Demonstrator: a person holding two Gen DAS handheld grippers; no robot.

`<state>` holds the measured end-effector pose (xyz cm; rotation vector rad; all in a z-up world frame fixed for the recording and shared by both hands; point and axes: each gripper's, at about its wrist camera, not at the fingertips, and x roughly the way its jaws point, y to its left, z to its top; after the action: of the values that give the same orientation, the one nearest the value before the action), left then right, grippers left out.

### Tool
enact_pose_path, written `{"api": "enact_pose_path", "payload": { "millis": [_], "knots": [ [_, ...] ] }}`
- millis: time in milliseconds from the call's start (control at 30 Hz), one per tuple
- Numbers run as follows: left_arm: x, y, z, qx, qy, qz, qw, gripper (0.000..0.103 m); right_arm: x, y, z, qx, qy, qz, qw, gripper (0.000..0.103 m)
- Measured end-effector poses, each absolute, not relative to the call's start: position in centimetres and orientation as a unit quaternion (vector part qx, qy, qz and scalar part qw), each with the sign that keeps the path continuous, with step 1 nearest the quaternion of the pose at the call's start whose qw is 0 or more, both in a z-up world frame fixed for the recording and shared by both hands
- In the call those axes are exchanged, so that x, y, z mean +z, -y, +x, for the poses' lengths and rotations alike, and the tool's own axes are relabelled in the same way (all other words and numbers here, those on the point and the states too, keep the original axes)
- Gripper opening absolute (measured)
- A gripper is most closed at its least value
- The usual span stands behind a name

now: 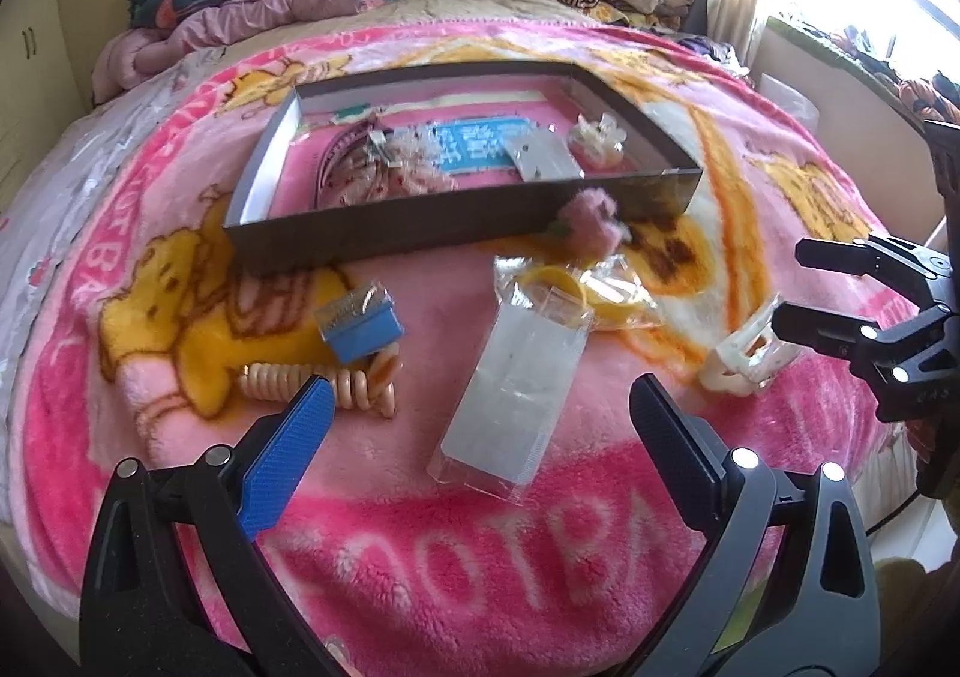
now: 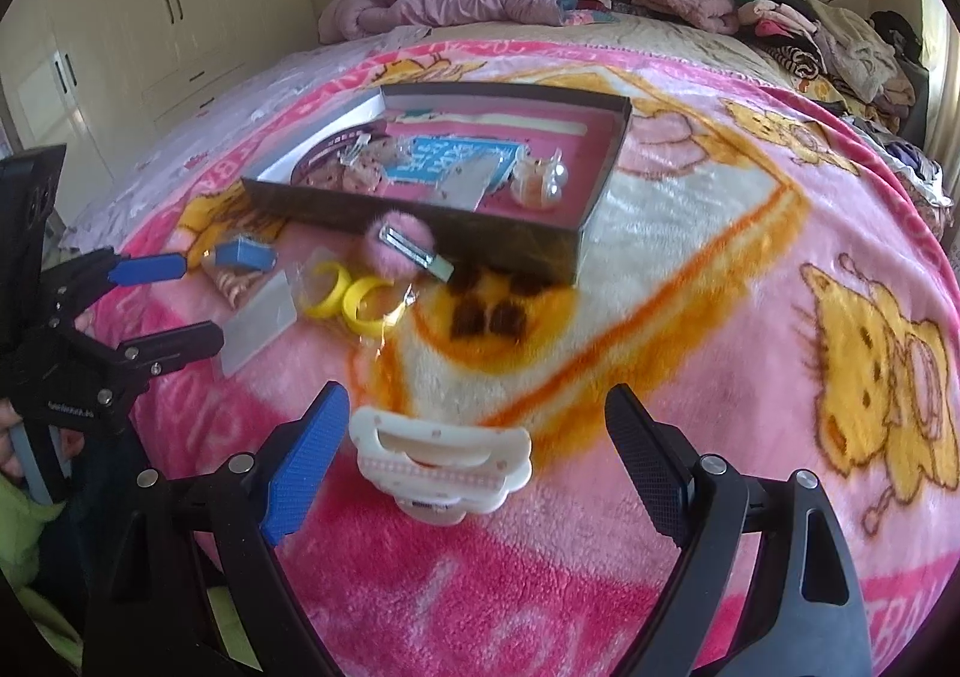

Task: Organize jewelry
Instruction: 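Withdraw both tools from the box toward the remaining accessories, then grasp the clear plastic bag with left tool while right tool grasps the white claw clip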

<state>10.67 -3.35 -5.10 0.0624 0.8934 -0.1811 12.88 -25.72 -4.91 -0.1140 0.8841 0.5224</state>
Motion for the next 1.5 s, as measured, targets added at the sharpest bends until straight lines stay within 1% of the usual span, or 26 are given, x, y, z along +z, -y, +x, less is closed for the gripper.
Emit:
{"api": "enact_pose_path", "payload": {
  "millis": [300,333,400,600,767,867,967,1000,1033,1067,1100,1133,1233,1267,1300,1500],
  "knots": [
    [-6.6,3.5,11.4,-0.093,-0.447,0.038,0.889,0.090,-7.0,25.2,13.1,0.263,-0.442,-0.052,0.856,0.085],
    [-6.7,3.5,11.4,-0.094,-0.447,0.038,0.889,0.089,-7.1,25.1,13.1,0.264,-0.443,-0.052,0.855,0.085],
    [-6.9,3.7,11.4,-0.095,-0.446,0.040,0.889,0.084,-7.4,25.0,13.2,0.268,-0.444,-0.053,0.853,0.085],
    [-7.3,4.2,11.8,-0.099,-0.448,0.050,0.887,0.081,-8.1,24.3,13.2,0.278,-0.449,-0.053,0.847,0.085],
    [-7.8,4.5,12.0,-0.102,-0.450,0.052,0.886,0.081,-8.7,24.1,13.7,0.276,-0.453,-0.047,0.846,0.084],
    [-7.9,4.7,12.1,-0.104,-0.449,0.053,0.886,0.081,-9.0,24.0,13.8,0.274,-0.454,-0.050,0.846,0.079],
    [-8.2,5.1,12.2,-0.104,-0.449,0.057,0.886,0.081,-9.1,24.2,13.8,0.272,-0.452,-0.055,0.848,0.070],
    [-8.3,5.2,12.2,-0.105,-0.449,0.059,0.885,0.078,-9.1,24.3,13.8,0.273,-0.452,-0.054,0.848,0.069],
    [-8.4,5.4,12.2,-0.108,-0.450,0.059,0.885,0.073,-9.1,24.4,13.8,0.273,-0.452,-0.052,0.848,0.068],
    [-8.5,5.4,12.3,-0.110,-0.452,0.057,0.883,0.063,-9.0,24.6,13.8,0.272,-0.451,-0.050,0.849,0.068],
    [-8.7,5.5,12.4,-0.112,-0.455,0.055,0.882,0.061,-9.0,24.7,13.8,0.272,-0.450,-0.049,0.849,0.068],
    [-9.0,5.7,12.4,-0.112,-0.456,0.058,0.881,0.061,-8.9,24.8,13.8,0.271,-0.450,-0.049,0.849,0.068],
    [-9.1,5.8,12.4,-0.109,-0.456,0.060,0.881,0.051,-8.8,24.9,13.8,0.271,-0.449,-0.048,0.850,0.068],
    [-8.9,5.6,12.4,-0.109,-0.455,0.057,0.882,0.041,-8.7,24.9,13.8,0.270,-0.449,-0.048,0.850,0.068],
    [-8.8,5.5,12.3,-0.110,-0.454,0.053,0.883,0.034,-8.6,24.9,13.8,0.270,-0.449,-0.049,0.850,0.068],
    [-8.2,5.4,11.9,-0.114,-0.452,0.050,0.883,0.034,-7.9,25.0,14.0,0.264,-0.445,-0.052,0.854,0.068]
  ]
}}
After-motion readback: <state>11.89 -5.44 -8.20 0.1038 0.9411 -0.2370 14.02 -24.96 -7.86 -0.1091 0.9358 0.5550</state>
